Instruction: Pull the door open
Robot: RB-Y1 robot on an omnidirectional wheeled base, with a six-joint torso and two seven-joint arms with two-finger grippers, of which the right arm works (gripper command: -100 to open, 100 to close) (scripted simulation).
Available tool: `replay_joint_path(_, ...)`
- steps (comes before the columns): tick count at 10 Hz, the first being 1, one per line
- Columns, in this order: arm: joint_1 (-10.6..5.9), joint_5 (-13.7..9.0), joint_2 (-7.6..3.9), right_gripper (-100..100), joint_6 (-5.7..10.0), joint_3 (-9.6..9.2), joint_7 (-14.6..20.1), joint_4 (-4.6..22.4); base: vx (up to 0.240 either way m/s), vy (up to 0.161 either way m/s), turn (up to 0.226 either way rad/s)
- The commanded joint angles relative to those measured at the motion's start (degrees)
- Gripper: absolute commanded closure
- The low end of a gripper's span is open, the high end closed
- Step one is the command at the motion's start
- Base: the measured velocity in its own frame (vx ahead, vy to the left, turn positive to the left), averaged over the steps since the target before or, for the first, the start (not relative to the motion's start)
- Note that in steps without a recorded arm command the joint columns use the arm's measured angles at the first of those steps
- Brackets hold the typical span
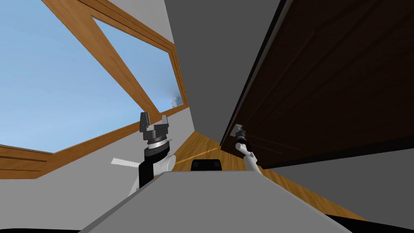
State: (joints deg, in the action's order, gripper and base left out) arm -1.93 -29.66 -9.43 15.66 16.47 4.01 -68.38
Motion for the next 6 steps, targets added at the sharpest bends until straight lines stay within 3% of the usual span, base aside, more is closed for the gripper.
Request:
replay_joint_path(1,-0.08,-1.13,-0.12,100,0.43,-0.34,2.04,0.06,-0.080,-0.043,0.081)
replay_joint_path(3,-0.37,-4.73,-0.88,100,1.71,-1.40,5.60,0.69,-0.091,-0.045,0.148)
replay_joint_path(6,-0.52,-6.52,-1.26,100,2.36,-1.93,8.78,1.01,-0.071,-0.023,0.083)
